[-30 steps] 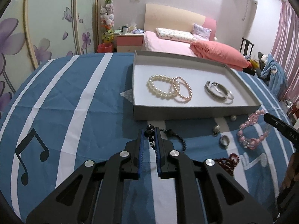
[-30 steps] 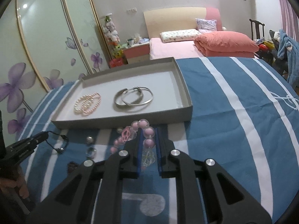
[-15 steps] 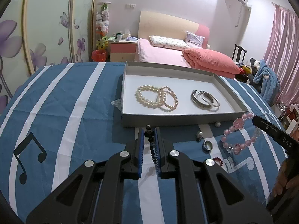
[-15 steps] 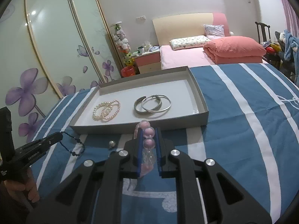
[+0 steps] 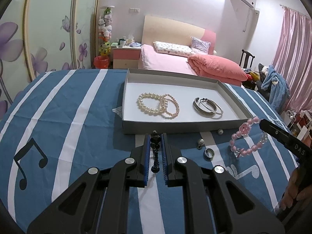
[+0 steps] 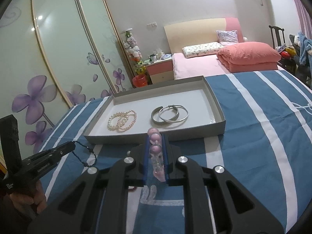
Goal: Organize jewelry
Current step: 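Carry the black bead bracelet over the tray with the left tool while the right tool carries the pink bracelet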
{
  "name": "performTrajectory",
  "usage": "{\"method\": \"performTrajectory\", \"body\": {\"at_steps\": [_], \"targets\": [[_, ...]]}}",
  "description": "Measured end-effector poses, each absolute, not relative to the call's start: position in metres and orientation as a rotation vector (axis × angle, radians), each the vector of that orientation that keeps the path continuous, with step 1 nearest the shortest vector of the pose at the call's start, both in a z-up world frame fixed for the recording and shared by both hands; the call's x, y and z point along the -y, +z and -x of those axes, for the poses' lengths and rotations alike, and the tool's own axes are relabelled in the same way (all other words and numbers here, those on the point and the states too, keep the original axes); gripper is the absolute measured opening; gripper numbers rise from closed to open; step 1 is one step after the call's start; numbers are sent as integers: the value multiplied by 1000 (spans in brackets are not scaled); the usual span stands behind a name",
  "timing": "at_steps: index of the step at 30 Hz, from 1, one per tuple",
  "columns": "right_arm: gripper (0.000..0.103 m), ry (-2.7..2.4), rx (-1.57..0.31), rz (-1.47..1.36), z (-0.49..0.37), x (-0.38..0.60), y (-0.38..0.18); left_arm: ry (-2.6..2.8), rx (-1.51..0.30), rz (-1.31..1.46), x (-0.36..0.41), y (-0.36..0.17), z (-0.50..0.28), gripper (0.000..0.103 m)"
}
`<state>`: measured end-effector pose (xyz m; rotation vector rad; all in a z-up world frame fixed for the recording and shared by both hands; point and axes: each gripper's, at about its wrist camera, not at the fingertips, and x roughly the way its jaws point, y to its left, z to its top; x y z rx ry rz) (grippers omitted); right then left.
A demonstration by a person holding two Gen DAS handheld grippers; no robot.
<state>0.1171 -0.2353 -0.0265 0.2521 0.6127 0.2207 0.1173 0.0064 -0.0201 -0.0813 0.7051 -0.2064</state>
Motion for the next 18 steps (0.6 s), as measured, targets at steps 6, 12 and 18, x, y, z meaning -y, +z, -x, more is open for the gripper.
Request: {"method": "performTrajectory", "body": {"at_steps": [6,12,18], "targets": [[13,219,-595,-252,-114,234,-24,-205,-687,79,-4,-17,-114,12],[13,206,-560,-239,-108,232,-19,-201,-657,75,0,-11,-108,12],[13,189,-511,-211,-102,226,-10,-195,-618,65,7,-3,-102,12]]}}
